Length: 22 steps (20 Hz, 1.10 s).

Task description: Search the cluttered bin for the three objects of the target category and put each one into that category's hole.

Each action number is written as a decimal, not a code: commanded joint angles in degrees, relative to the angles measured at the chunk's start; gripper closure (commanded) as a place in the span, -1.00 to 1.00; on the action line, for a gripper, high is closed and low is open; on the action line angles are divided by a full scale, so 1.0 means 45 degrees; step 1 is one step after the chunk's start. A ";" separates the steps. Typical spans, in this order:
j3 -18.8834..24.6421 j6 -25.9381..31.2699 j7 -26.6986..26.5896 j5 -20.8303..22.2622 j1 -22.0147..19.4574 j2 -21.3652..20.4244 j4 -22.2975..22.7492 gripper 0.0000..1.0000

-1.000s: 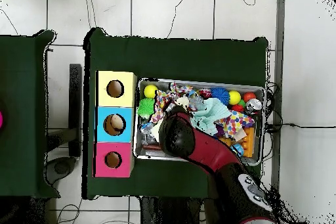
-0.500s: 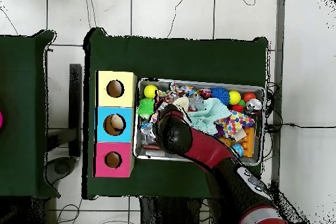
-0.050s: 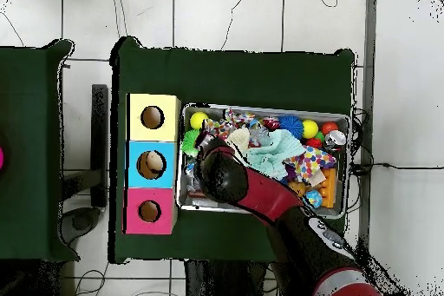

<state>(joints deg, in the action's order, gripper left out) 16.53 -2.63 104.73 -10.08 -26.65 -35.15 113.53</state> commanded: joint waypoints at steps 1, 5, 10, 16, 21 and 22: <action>0.0615 0.2334 0.2498 -0.0898 0.0075 -0.0013 0.0489 -1.00; 0.0195 0.3508 0.2242 -0.0923 0.0275 0.0001 0.0404 -1.00; -0.0186 0.4153 0.2190 -0.0735 0.0364 0.0019 0.0304 -1.00; -0.0474 0.4257 0.2252 -0.0564 0.0553 0.0028 0.0091 -1.00; -0.0752 0.4547 0.2078 -0.0416 0.0801 0.0020 -0.0151 1.00; -0.0860 0.4588 0.2067 -0.0388 0.0905 0.0001 -0.0210 1.00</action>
<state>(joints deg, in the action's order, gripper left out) 15.59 12.16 104.73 -10.33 -23.48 -35.16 113.98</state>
